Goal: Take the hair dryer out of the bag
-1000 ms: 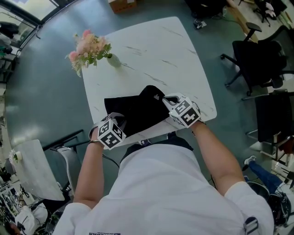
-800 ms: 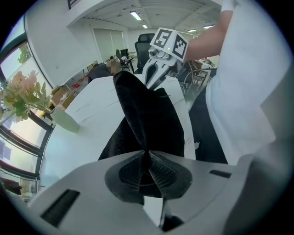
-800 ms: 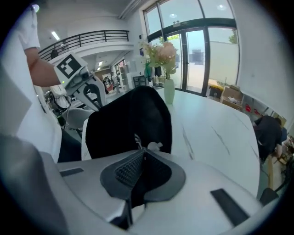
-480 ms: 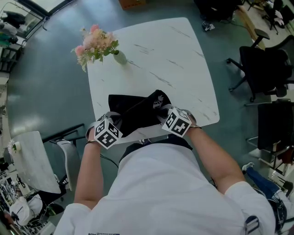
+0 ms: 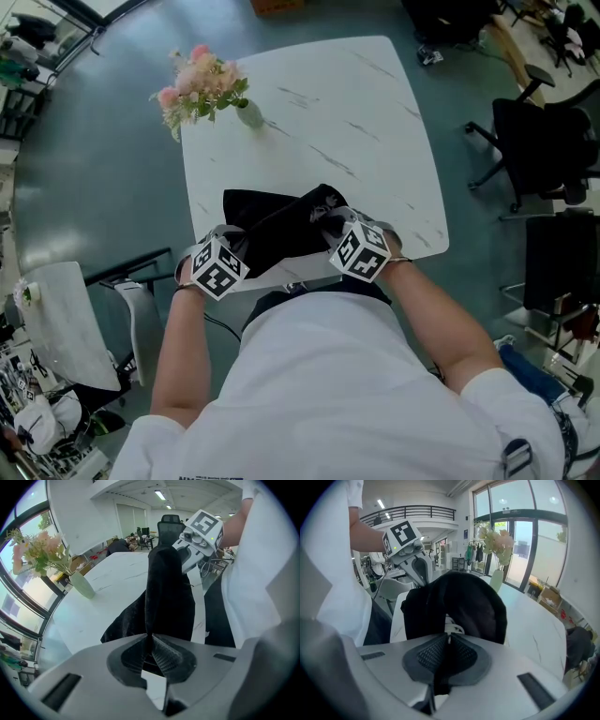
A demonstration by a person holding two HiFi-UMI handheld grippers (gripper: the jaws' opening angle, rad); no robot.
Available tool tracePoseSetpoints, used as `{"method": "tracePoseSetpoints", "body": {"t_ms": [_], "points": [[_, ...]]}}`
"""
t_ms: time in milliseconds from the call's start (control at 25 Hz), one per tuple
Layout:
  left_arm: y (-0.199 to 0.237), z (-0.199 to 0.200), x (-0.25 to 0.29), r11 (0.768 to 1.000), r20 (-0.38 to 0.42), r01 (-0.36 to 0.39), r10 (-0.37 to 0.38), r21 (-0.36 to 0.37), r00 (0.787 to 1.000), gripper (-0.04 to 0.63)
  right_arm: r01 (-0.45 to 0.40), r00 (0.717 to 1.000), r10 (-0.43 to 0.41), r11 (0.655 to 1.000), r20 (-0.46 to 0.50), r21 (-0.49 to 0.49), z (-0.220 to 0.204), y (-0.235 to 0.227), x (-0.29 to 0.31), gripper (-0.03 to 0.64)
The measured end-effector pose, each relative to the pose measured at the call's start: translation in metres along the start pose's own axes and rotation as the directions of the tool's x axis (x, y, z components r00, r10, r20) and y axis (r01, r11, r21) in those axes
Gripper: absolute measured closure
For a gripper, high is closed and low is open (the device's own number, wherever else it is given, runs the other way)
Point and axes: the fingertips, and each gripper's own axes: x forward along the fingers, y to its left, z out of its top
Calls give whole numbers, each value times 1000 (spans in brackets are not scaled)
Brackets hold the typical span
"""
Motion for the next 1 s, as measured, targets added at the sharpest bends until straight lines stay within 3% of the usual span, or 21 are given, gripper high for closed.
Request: {"method": "tracePoseSetpoints", "body": {"t_ms": [160,280,520,840,1000], "points": [[0,1,0,1000,-3,0,0,-3,1000,557,43,999,-43,999,-6,-27,2,-17,-3,586],[1,1,0,1000,-4,-3,3,0,1000,557,11,995,-23,993,-97,-117,-9,-18,8,472],[1,3,0,1000,7,-6,6,-24,1000,557,-28,984,-22,962,-178,-273,-17,-15,29,465],[0,2,-1,995,51,0,5,-99,999,557,-108,970,31,944,-239,-313,-21,-5,35,446],[-1,2,-1,993,65,2,5,-118,998,557,-60,969,-29,936,-246,-347,-23,-7,42,442]]}}
